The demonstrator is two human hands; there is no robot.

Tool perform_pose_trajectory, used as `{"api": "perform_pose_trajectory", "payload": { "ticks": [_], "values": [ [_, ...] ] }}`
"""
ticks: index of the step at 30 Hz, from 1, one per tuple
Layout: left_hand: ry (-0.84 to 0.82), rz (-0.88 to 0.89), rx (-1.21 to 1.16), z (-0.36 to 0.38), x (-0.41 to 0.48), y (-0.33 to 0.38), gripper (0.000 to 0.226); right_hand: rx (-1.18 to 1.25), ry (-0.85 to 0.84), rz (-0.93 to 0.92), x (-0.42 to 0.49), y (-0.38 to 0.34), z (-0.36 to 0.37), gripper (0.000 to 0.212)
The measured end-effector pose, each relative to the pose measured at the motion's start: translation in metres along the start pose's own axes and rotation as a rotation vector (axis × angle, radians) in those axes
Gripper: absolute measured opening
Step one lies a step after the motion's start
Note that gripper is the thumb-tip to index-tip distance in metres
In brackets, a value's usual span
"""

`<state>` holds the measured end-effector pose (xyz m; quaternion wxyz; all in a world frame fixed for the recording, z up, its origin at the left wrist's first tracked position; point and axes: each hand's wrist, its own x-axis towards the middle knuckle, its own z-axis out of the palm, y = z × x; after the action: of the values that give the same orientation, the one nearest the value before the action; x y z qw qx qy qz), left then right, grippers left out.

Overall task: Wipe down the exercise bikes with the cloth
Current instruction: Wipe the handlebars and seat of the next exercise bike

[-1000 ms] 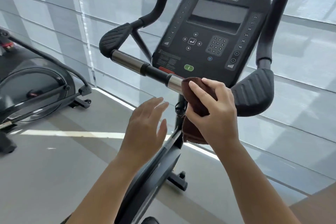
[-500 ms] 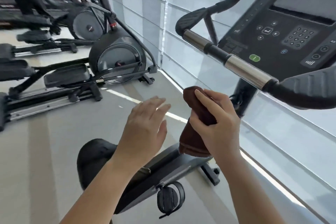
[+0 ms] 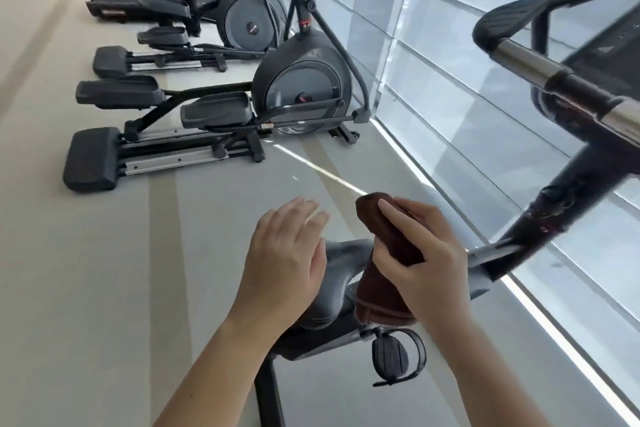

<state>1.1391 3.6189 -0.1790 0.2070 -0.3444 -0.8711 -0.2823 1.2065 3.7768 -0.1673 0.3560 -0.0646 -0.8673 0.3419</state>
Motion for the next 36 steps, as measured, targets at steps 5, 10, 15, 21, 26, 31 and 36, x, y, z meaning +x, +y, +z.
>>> {"api": "perform_pose_trajectory", "payload": {
  "ticks": [5,10,15,21,26,31,36],
  "values": [
    [-0.068,-0.023,0.073,-0.053,-0.029,-0.088,0.032,0.026,-0.004,0.096,-0.010,-0.060,0.082,0.041],
    [-0.116,-0.002,0.081,-0.099,-0.046,-0.164,0.030,0.044,0.003,0.133,-0.018,-0.120,0.153,0.039],
    [-0.096,-0.006,0.044,-0.122,-0.043,-0.213,0.030,0.035,0.011,0.166,-0.013,-0.153,0.196,0.042],
    [-0.073,0.034,-0.013,-0.117,-0.022,-0.255,0.031,0.016,0.050,0.174,0.016,-0.159,0.236,0.042],
    [-0.084,0.075,-0.059,-0.096,0.021,-0.300,0.030,-0.033,0.095,0.163,0.058,-0.144,0.281,0.038],
    [-0.105,0.178,-0.082,-0.060,0.099,-0.349,0.029,-0.063,0.184,0.162,0.119,-0.112,0.325,0.038],
    [-0.137,0.288,-0.119,-0.027,0.192,-0.378,0.029,-0.073,0.255,0.212,0.197,-0.079,0.354,0.039]
  ]
}}
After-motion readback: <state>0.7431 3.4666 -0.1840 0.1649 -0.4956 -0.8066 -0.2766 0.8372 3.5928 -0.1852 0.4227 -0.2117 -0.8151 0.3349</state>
